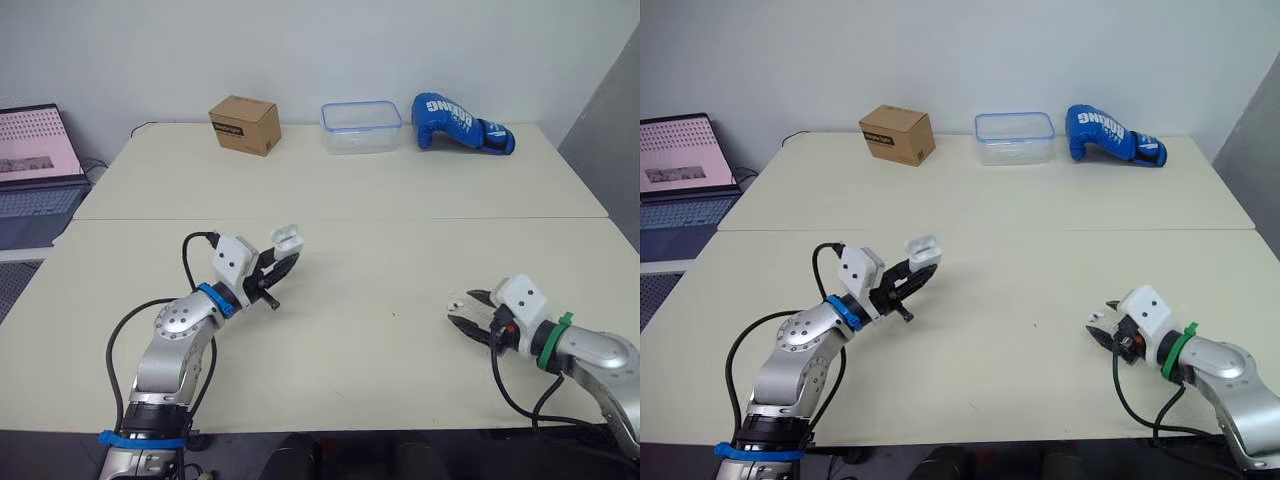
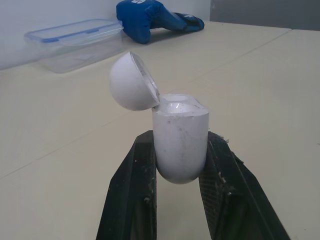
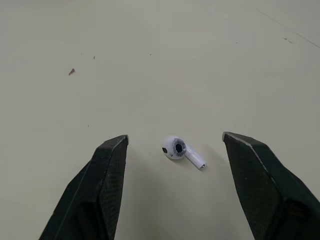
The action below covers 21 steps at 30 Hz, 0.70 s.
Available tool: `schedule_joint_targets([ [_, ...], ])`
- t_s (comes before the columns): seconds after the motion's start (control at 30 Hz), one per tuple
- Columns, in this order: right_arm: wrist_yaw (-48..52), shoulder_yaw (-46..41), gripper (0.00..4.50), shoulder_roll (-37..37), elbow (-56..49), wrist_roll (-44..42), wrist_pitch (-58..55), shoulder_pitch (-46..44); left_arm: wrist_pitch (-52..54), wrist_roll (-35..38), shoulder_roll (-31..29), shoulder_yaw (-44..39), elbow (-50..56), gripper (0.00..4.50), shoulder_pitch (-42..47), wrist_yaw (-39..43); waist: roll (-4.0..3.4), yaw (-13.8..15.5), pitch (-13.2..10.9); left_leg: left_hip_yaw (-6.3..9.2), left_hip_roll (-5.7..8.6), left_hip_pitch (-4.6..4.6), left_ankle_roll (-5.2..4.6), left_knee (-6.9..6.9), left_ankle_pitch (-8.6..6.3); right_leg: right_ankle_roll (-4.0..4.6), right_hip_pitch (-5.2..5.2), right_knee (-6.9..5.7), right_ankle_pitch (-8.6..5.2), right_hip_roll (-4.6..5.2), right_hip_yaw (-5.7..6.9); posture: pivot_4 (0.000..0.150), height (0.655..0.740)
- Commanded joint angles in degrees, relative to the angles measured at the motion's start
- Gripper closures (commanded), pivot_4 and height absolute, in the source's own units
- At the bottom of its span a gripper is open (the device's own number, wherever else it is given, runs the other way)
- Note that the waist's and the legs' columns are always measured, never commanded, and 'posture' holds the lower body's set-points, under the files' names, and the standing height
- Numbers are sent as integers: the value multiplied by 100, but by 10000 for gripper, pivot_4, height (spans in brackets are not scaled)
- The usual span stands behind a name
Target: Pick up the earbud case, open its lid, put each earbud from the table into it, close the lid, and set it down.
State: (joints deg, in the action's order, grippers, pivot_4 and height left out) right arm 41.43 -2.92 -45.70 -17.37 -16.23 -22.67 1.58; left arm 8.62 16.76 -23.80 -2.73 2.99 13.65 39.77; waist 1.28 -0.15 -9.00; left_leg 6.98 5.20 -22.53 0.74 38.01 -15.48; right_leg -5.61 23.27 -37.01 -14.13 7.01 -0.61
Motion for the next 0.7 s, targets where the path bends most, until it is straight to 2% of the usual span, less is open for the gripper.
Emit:
schedule_joint_targets([
  [0.03,488,91,13712,-178,378,156,424,-256,-45,93,-14,9,172,37590,149,92,0,-2,0,0,0,-1,0,0,0,0,0,0,0,0,0,1500,7400],
  [0.3,1310,513,13712,-99,1464,255,802,-1043,7,89,57,71,190,37590,236,124,0,-4,0,0,-1,0,2,0,1,0,0,1,0,0,0,1500,7400],
  [0.43,1404,653,22603,42,2027,392,937,-1439,37,86,97,116,240,37590,238,106,0,-5,0,1,-1,0,2,0,1,0,0,1,0,0,0,1500,7400],
  [0.6,1691,611,41783,-93,2316,471,1032,-1477,95,91,140,117,313,37590,221,63,0,-1,0,1,0,0,3,1,2,0,-1,3,0,2,0,1500,7400],
  [0.7,1808,484,43067,-230,2272,401,1013,-1406,77,84,125,94,303,37590,174,80,0,22,0,3,0,-1,3,3,2,0,-2,2,0,2,1,1500,7400],
])
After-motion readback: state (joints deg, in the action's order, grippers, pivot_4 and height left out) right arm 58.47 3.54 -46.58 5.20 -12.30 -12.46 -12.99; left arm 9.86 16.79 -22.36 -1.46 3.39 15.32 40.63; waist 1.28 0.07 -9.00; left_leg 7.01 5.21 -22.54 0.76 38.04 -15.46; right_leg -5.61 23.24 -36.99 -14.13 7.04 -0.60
